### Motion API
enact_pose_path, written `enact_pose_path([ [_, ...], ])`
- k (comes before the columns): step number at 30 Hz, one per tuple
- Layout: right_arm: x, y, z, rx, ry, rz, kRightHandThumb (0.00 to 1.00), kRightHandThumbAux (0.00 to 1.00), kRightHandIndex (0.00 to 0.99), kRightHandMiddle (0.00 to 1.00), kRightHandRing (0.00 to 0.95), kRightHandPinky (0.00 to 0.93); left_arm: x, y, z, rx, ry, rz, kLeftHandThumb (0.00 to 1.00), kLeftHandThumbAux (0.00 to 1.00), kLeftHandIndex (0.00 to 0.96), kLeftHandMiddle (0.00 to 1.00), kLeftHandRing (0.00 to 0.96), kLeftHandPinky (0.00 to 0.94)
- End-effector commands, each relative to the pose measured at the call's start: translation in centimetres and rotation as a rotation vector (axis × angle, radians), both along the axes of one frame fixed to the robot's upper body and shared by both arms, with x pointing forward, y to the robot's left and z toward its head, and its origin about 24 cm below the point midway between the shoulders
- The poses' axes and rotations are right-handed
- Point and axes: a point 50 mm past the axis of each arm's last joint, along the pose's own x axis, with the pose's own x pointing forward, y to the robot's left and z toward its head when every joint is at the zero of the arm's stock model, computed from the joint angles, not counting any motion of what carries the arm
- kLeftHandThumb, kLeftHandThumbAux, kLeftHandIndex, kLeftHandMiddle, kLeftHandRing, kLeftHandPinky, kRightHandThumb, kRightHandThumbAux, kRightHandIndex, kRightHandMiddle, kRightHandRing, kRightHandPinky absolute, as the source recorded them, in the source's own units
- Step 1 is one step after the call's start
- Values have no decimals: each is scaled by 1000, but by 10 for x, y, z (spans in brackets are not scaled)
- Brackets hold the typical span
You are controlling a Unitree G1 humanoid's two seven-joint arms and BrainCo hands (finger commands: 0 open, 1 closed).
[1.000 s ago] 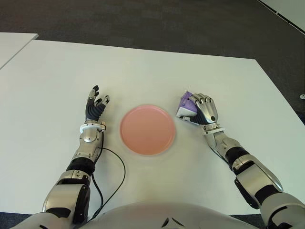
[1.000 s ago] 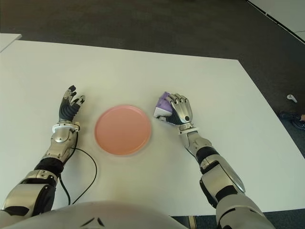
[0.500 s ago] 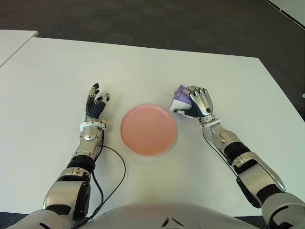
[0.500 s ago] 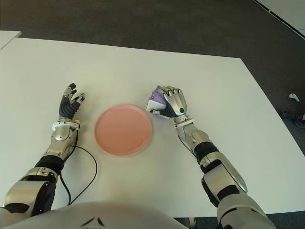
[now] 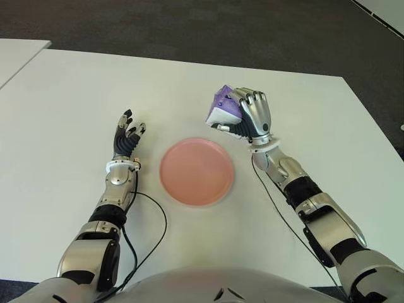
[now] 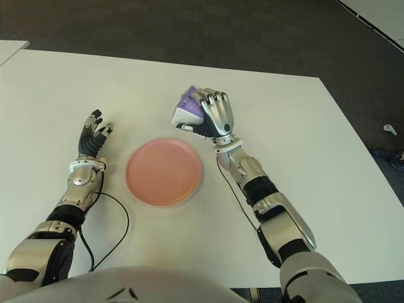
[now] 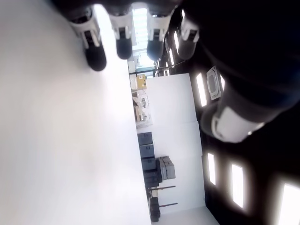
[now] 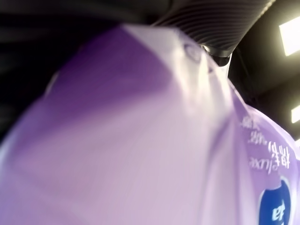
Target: Put the tissue paper into the plate.
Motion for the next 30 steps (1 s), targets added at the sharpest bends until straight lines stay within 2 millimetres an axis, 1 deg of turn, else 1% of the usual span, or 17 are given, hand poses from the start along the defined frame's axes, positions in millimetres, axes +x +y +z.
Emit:
enact_pose_path([
  [1,-9,11,-1,9,43,72,752,707,441,826,826,824,-10,0,-15,-13,82,7,206,591,25,16,13,45],
  [12,-13,26,7,38,60,209,750,708,441,798,804,809,-11,1,-16,-30,90,7,210,615,25,21,26,76],
  [16,-16,32,11,45,59,240,749,708,441,795,803,809,-11,1,-17,-33,100,8,213,616,23,24,29,74],
  [21,-24,40,12,50,63,287,748,708,441,802,808,814,-11,0,-16,-10,105,7,191,606,18,24,23,55],
  [23,-29,44,9,50,79,312,748,708,441,804,810,815,-12,-1,-16,0,104,2,183,601,16,23,21,50],
  [26,-39,50,0,33,134,359,748,708,441,805,810,816,-13,-1,-16,14,100,-12,173,594,14,22,19,44],
  [30,-44,53,-9,-14,193,390,748,708,441,808,812,825,-13,-1,-16,12,98,-25,171,590,16,21,17,44],
])
